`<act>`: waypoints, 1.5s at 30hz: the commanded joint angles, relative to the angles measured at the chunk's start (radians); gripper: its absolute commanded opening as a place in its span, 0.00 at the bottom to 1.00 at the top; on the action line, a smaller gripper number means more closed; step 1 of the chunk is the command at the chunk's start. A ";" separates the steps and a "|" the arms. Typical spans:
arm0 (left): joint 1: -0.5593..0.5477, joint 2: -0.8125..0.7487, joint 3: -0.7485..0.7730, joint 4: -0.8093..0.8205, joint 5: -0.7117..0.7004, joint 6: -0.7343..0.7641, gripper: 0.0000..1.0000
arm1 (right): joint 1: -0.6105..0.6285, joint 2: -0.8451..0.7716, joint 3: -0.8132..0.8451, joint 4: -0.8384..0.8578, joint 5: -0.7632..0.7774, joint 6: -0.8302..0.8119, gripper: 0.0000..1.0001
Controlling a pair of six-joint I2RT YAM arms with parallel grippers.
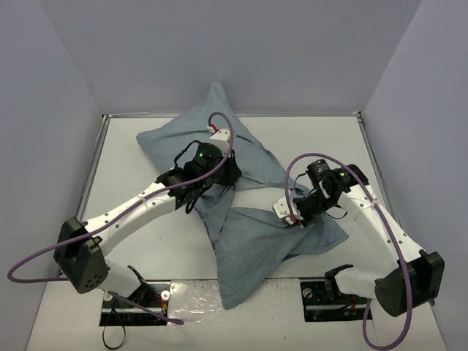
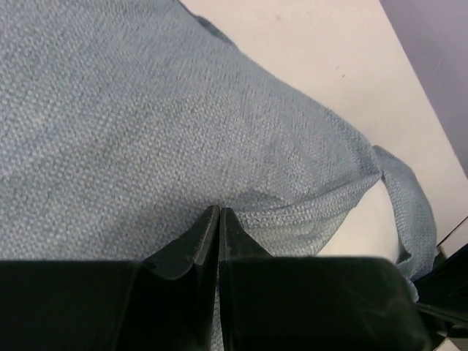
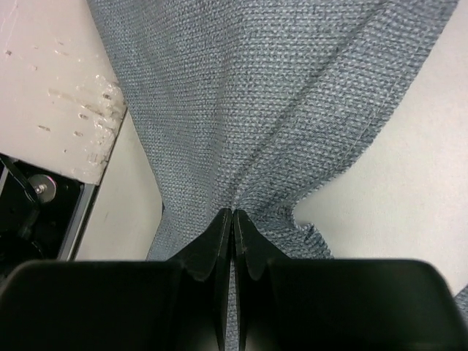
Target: Remove the pillowcase from the pillow
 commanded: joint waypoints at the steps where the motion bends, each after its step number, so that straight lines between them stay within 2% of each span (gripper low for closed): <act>1: 0.034 0.028 0.110 0.093 0.038 -0.019 0.02 | 0.014 -0.018 -0.014 -0.067 0.051 -0.020 0.00; 5: 0.096 0.126 0.186 0.212 0.091 -0.080 0.02 | 0.024 -0.014 -0.044 -0.066 0.183 -0.088 0.00; 11: 0.120 0.252 0.358 0.242 0.091 -0.114 0.02 | 0.025 -0.008 -0.060 -0.066 0.271 -0.121 0.00; 17: 0.119 0.231 0.273 0.308 0.074 -0.157 0.02 | -0.016 -0.024 -0.104 -0.009 0.403 -0.125 0.00; 22: 0.093 0.172 0.220 0.251 0.151 -0.108 0.02 | -0.220 0.050 -0.034 0.017 0.384 -0.199 0.00; 24: 0.062 0.146 0.212 0.199 0.185 -0.071 0.13 | -0.297 0.079 0.005 0.014 0.323 -0.201 0.00; 25: 0.048 0.142 0.219 0.158 0.191 -0.056 0.21 | -0.317 0.099 0.029 0.014 0.308 -0.205 0.00; 26: 0.032 0.138 0.225 0.132 0.193 -0.022 0.44 | -0.334 0.110 0.038 0.015 0.294 -0.208 0.00; 29: -0.036 0.157 0.278 0.049 0.144 0.047 0.63 | -0.415 0.142 0.065 0.054 0.231 -0.181 0.00; 32: -0.068 0.203 0.340 0.032 0.098 0.064 0.68 | -0.528 0.202 0.112 0.124 0.104 -0.115 0.00; 38: -0.120 0.361 0.505 0.033 0.062 0.094 0.70 | -0.722 0.366 0.180 0.149 -0.048 0.017 0.00; 45: -0.166 0.549 0.712 -0.089 0.013 0.180 0.70 | -0.802 0.342 0.126 0.149 -0.114 0.141 0.00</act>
